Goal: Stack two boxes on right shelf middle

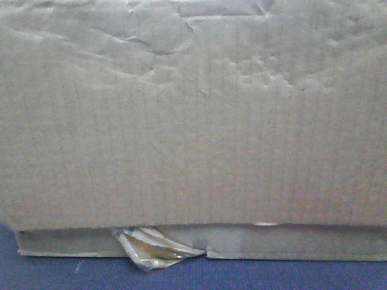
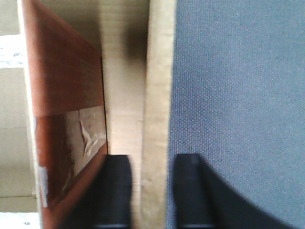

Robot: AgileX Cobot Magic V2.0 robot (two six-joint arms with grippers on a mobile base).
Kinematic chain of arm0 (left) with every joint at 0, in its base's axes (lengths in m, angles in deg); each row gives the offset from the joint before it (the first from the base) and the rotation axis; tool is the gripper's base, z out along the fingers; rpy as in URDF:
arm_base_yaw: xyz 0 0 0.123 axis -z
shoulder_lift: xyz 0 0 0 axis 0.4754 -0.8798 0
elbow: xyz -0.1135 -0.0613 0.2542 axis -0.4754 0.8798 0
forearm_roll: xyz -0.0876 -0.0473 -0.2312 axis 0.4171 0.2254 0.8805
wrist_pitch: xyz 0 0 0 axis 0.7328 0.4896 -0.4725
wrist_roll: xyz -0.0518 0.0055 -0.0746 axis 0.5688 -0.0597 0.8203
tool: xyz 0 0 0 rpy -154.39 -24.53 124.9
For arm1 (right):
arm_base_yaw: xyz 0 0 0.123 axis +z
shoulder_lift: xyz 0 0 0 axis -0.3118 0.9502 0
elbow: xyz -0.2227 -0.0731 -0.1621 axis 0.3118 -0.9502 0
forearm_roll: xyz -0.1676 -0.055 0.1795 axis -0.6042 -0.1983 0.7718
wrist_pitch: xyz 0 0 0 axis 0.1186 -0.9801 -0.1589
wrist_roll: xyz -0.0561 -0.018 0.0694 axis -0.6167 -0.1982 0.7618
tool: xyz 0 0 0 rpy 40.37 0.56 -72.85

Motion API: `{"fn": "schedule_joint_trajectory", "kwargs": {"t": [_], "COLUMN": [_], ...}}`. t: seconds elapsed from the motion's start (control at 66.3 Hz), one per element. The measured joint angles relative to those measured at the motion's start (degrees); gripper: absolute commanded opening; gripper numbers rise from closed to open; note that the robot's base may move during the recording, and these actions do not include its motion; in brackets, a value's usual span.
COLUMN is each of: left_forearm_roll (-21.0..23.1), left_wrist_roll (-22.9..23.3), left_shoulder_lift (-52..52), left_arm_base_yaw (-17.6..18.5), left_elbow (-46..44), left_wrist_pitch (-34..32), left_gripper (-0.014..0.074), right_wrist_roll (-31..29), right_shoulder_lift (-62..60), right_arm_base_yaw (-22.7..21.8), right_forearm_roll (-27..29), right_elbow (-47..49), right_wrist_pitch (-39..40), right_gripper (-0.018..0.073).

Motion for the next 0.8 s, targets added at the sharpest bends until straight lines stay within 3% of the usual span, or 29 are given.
{"fn": "schedule_joint_trajectory", "kwargs": {"t": [0.075,0.121,0.437,0.799], "left_forearm_roll": [0.1,0.1,-0.5,-9.3], "left_wrist_roll": [0.0,0.0,1.7,7.9], "left_shoulder_lift": [0.0,0.0,0.4,11.7], "left_arm_base_yaw": [0.0,0.0,0.1,2.7], "left_elbow": [0.0,0.0,0.0,0.0], "left_wrist_pitch": [0.0,0.0,0.0,0.1], "left_gripper": [-0.0036,-0.011,-0.0111,-0.0111], "right_wrist_roll": [0.0,-0.1,0.1,5.5], "right_shoulder_lift": [0.0,0.0,-0.4,-6.9], "right_arm_base_yaw": [0.0,0.0,0.1,6.1], "right_forearm_roll": [-0.1,-0.1,-0.6,-8.6], "right_elbow": [0.0,0.0,-0.3,2.2], "right_wrist_pitch": [0.0,0.0,0.2,2.8], "right_gripper": [-0.0169,-0.0163,-0.0162,-0.0162]}}
